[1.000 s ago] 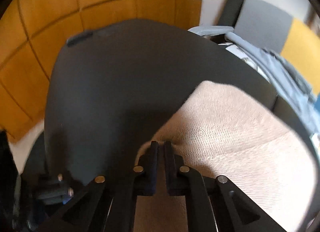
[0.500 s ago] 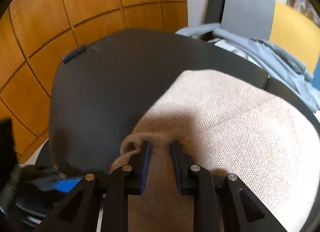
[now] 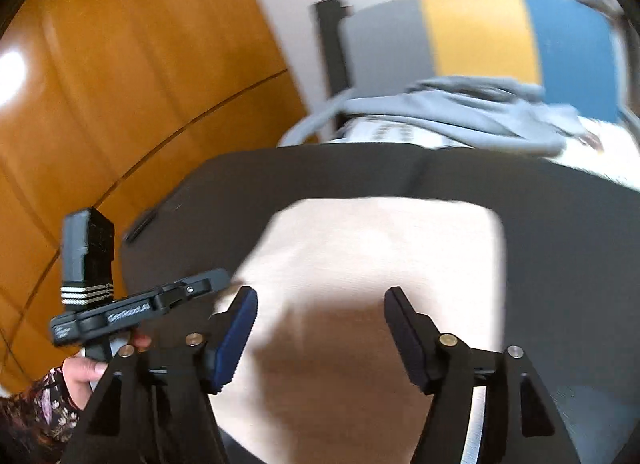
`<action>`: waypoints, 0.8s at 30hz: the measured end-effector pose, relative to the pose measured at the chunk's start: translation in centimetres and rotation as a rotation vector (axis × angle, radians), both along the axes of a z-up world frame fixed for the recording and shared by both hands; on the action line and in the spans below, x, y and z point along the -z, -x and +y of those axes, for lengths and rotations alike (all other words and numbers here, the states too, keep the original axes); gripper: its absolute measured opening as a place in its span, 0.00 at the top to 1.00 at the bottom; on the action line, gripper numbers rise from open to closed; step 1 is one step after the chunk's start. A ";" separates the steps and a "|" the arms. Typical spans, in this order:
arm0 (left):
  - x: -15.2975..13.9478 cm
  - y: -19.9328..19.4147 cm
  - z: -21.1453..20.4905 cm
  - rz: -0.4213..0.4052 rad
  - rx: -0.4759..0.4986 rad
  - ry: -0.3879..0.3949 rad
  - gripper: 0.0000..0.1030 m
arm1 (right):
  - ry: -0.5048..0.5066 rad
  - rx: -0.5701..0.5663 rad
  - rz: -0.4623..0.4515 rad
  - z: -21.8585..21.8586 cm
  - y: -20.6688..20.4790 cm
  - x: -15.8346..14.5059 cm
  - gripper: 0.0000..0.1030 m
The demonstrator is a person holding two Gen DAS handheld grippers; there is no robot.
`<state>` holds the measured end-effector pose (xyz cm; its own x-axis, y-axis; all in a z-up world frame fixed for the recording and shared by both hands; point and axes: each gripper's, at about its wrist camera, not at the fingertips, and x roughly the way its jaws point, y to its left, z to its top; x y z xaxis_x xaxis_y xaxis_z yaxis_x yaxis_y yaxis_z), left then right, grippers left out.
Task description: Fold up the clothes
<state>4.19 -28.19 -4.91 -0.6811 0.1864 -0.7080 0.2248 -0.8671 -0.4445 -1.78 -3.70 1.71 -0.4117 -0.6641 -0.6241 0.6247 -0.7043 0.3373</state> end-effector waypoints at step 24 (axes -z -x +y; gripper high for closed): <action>-1.3 1.2 1.1 -0.108 0.201 0.293 0.31 | 0.252 0.074 -0.517 7.1 4.8 9.0 0.13</action>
